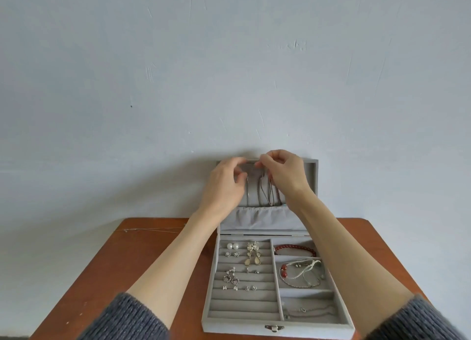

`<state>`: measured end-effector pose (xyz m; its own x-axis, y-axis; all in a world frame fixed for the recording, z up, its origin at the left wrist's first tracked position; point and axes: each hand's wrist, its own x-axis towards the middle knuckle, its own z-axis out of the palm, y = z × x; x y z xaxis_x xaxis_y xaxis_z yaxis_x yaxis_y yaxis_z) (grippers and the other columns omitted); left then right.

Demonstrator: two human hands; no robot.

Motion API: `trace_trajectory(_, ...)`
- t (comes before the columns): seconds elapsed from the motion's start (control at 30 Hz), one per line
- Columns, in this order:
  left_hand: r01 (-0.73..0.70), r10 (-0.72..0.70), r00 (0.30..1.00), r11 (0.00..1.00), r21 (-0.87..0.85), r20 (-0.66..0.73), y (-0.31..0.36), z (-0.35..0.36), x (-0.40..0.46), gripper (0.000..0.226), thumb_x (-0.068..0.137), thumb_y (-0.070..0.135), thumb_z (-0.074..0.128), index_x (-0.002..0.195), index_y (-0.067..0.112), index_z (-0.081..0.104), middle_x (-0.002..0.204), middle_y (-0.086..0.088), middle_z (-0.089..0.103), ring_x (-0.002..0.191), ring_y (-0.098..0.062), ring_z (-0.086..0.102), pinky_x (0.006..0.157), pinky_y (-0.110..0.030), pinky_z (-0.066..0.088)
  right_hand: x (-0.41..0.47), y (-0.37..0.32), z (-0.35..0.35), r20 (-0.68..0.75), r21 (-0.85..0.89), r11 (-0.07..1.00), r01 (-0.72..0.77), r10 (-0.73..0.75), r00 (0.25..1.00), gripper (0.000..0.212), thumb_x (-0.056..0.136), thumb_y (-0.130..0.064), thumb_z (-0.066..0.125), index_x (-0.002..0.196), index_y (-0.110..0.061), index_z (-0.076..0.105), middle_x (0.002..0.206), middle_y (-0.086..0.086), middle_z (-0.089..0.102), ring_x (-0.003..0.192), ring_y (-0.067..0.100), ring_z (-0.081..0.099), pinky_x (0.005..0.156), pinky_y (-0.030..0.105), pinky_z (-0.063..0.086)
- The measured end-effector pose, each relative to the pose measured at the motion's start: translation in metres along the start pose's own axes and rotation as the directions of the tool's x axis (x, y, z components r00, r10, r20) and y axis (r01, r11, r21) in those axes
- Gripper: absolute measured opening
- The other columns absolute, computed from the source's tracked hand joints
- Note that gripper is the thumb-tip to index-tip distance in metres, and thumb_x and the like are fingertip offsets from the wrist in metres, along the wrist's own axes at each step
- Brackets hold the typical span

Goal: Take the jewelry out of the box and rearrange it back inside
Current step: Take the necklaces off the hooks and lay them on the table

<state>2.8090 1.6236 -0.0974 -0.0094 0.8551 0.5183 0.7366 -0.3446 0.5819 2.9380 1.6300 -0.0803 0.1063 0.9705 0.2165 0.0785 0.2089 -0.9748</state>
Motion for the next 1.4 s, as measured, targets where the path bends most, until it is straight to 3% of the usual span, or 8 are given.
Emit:
trace_trajectory(0.27, 0.090, -0.072, 0.992, 0.977, -0.191, 0.099, 0.032, -0.014, 0.011, 0.017, 0.090, 0.024, 0.058, 0.091, 0.011, 0.069, 0.088, -0.004, 0.063, 0.078, -0.015, 0.057, 0.062, -0.020, 0.036, -0.018, -0.032, -0.022, 0.126, 0.037, 0.991, 0.129, -0.133, 0.983, 0.014, 0.087, -0.012, 0.057, 0.073, -0.012, 0.058, 0.057, -0.005, 0.055, 0.050, 0.005, 0.044, 0.044, 0.011, 0.034)
trace_trajectory(0.43, 0.218, -0.135, 0.970, 0.854, -0.472, 0.204, 0.047, -0.049, -0.002, 0.013, 0.092, 0.017, 0.054, 0.088, 0.014, 0.065, 0.085, 0.001, 0.069, 0.090, -0.015, 0.064, 0.086, -0.029, 0.048, -0.036, -0.038, -0.039, 0.176, 0.050, 0.995, 0.082, -0.090, 0.980, 0.015, 0.087, -0.012, 0.060, 0.072, -0.012, 0.057, 0.058, -0.003, 0.050, 0.056, 0.010, 0.047, 0.051, 0.013, 0.039)
trace_trajectory(0.53, 0.310, -0.101, 0.926, 0.754, -0.578, 0.364, 0.048, -0.073, -0.015, 0.015, 0.096, 0.012, 0.047, 0.088, 0.008, 0.060, 0.063, -0.001, 0.056, 0.062, -0.016, 0.057, 0.072, -0.030, 0.051, -0.049, -0.041, -0.045, 0.223, 0.117, 0.993, 0.005, -0.031, 0.974, 0.018, 0.086, -0.012, 0.063, 0.070, -0.012, 0.055, 0.056, -0.002, 0.046, 0.051, 0.011, 0.045, 0.056, 0.021, 0.040)
trace_trajectory(0.7, 0.345, -0.187, 0.897, 0.864, -0.367, 0.401, 0.039, -0.116, -0.045, 0.018, 0.095, 0.021, 0.051, 0.086, 0.009, 0.059, 0.058, 0.005, 0.026, 0.048, -0.008, 0.025, 0.047, -0.018, 0.028, -0.075, -0.041, -0.035, 0.370, 0.087, 0.994, -0.071, 0.034, 0.928, 0.016, 0.086, -0.019, 0.066, 0.079, -0.007, 0.056, 0.056, 0.000, 0.040, 0.047, 0.011, 0.037, 0.048, 0.021, 0.033)
trace_trajectory(1.03, 0.351, -0.314, 0.906, 0.932, -0.089, 0.284, 0.000, -0.188, -0.107, 0.027, 0.084, 0.038, 0.064, 0.078, 0.012, 0.067, 0.054, 0.007, 0.034, 0.054, -0.012, 0.030, 0.062, -0.022, 0.032, -0.124, -0.043, 0.027, 0.432, 0.034, 0.987, -0.157, 0.127, 0.893, 0.010, 0.085, -0.009, 0.065, 0.077, -0.003, 0.065, 0.062, 0.004, 0.052, 0.048, 0.008, 0.045, 0.040, 0.014, 0.036)
trace_trajectory(1.2, 0.417, -0.394, 0.884, 0.908, -0.043, 0.251, -0.056, -0.198, -0.114, 0.028, 0.083, 0.037, 0.065, 0.080, 0.009, 0.069, 0.083, 0.005, 0.064, 0.080, 0.001, 0.053, 0.069, -0.017, 0.037, -0.125, -0.019, 0.068, 0.395, -0.070, 0.971, -0.229, 0.238, 0.887, 0.012, 0.085, -0.011, 0.066, 0.080, -0.001, 0.063, 0.060, 0.004, 0.058, 0.041, 0.004, 0.048, 0.039, 0.012, 0.039)
trace_trajectory(1.33, 0.460, -0.457, 0.876, 0.888, 0.017, 0.152, -0.115, -0.191, -0.111, 0.037, 0.083, 0.037, 0.066, 0.053, 0.019, 0.054, 0.047, 0.013, 0.048, 0.056, -0.006, 0.043, 0.053, -0.022, 0.031, -0.109, 0.018, 0.111, 0.350, -0.129, 0.946, -0.299, 0.325, 0.879, 0.011, 0.084, -0.011, 0.067, 0.080, -0.002, 0.062, 0.061, 0.006, 0.057, 0.040, 0.005, 0.047, 0.035, 0.012, 0.035)
trace_trajectory(1.4, 0.480, -0.482, 0.867, 0.876, 0.045, 0.127, -0.140, -0.183, -0.108, 0.038, 0.082, 0.039, 0.066, 0.054, 0.017, 0.054, 0.051, 0.010, 0.048, 0.057, -0.009, 0.045, 0.053, -0.024, 0.030, -0.101, 0.034, 0.127, 0.327, -0.160, 0.930, -0.331, 0.367, 0.871, 0.011, 0.084, -0.010, 0.066, 0.082, 0.000, 0.062, 0.061, 0.007, 0.057, 0.043, 0.007, 0.046, 0.034, 0.013, 0.032)
